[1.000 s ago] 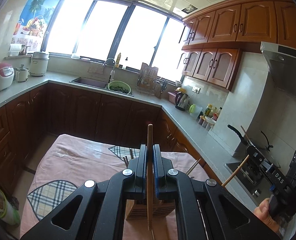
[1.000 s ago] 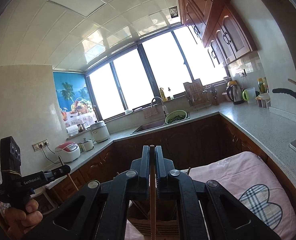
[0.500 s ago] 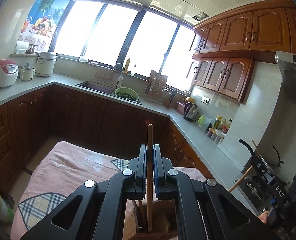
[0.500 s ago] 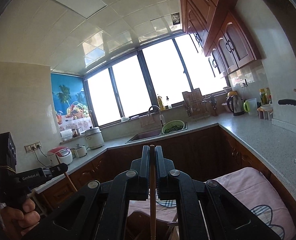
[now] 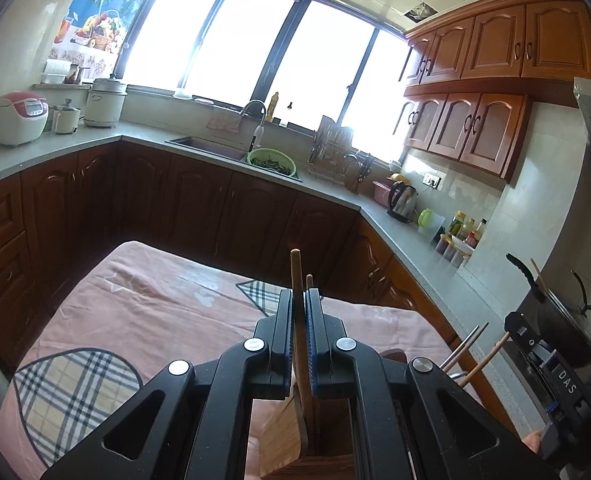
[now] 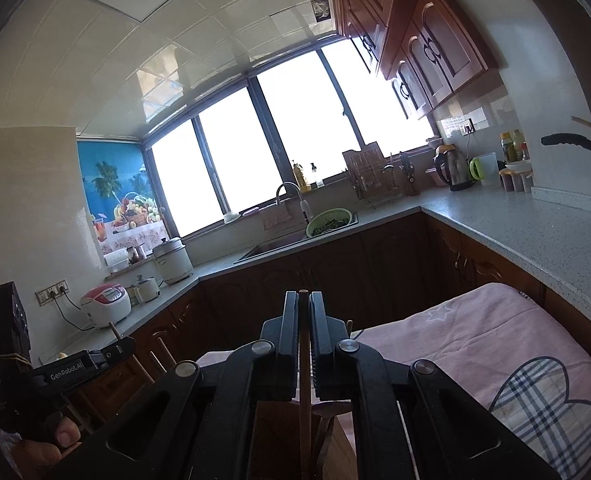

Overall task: Organize utensils
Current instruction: 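Lower both wooden chopsticks into the holder and open both tools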

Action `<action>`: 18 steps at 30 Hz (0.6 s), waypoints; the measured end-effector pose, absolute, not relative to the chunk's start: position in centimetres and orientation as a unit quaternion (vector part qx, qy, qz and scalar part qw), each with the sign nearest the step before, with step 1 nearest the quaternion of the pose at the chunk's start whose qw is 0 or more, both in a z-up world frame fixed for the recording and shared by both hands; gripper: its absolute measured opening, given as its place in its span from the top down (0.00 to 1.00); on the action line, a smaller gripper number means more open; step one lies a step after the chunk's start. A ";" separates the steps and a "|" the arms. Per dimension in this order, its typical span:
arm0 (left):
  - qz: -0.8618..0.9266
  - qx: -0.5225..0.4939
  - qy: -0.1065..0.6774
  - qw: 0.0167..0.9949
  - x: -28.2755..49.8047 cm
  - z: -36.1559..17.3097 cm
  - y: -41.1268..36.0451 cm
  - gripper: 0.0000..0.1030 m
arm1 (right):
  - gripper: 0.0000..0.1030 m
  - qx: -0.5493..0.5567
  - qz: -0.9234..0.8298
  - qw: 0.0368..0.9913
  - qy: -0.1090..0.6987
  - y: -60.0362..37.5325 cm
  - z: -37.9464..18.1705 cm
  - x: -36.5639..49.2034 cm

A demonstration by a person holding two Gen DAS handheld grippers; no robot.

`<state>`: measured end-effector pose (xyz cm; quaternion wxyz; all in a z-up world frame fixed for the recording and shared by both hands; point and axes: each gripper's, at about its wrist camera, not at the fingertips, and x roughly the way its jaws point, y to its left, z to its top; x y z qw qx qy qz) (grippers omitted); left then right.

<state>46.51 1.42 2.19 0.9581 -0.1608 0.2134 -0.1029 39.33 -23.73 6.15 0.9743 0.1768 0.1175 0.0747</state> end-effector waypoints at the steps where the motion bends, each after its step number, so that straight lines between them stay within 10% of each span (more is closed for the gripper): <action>1: -0.104 -0.161 0.218 0.957 46.9 1.8 1.1 0.96 | 0.95 0.178 0.073 0.974 0.122 -23.8 5.8 39.4; 18: -0.115 -0.151 0.246 0.950 49.0 2.6 2.1 0.95 | 0.94 0.194 0.068 0.965 0.161 -24.9 4.1 40.0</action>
